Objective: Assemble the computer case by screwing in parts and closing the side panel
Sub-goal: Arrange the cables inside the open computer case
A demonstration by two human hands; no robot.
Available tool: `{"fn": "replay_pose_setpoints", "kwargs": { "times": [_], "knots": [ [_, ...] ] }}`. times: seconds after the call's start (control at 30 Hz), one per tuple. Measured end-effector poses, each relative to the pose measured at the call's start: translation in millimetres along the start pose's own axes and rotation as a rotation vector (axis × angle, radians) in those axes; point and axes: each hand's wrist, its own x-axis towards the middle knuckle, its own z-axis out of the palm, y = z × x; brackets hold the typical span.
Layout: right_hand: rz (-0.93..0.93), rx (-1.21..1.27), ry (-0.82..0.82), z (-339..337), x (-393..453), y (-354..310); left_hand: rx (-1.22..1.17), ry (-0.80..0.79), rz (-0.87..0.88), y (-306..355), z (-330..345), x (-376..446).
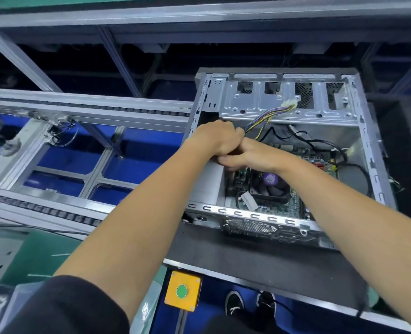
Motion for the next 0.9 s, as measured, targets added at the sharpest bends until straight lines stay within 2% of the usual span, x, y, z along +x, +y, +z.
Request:
{"fn": "replay_pose_setpoints", "kwargs": {
  "times": [0.17,0.3,0.4,0.5,0.57,0.67,0.9],
  "knots": [
    [-0.010,-0.102,0.021,-5,-3,-3,-0.031,0.075,-0.020,1,4,0],
    [0.024,-0.460,-0.059,-2,-3,-1,-0.031,0.125,0.025,2,5,-1],
    [-0.036,-0.562,0.055,7,3,3,-0.083,0.118,0.061,1,4,0],
    [-0.016,-0.567,0.198,13,6,5,-0.101,0.154,0.076,1,4,-1],
    [-0.021,-0.585,0.232,16,6,5,-0.093,0.201,0.085,3,6,-3],
    [-0.041,-0.585,0.225,19,4,6,-0.066,0.248,0.054,3,11,-8],
    [-0.018,-0.408,0.219,15,0,1,-0.001,0.292,-0.006,6,20,-19]
  ]
}}
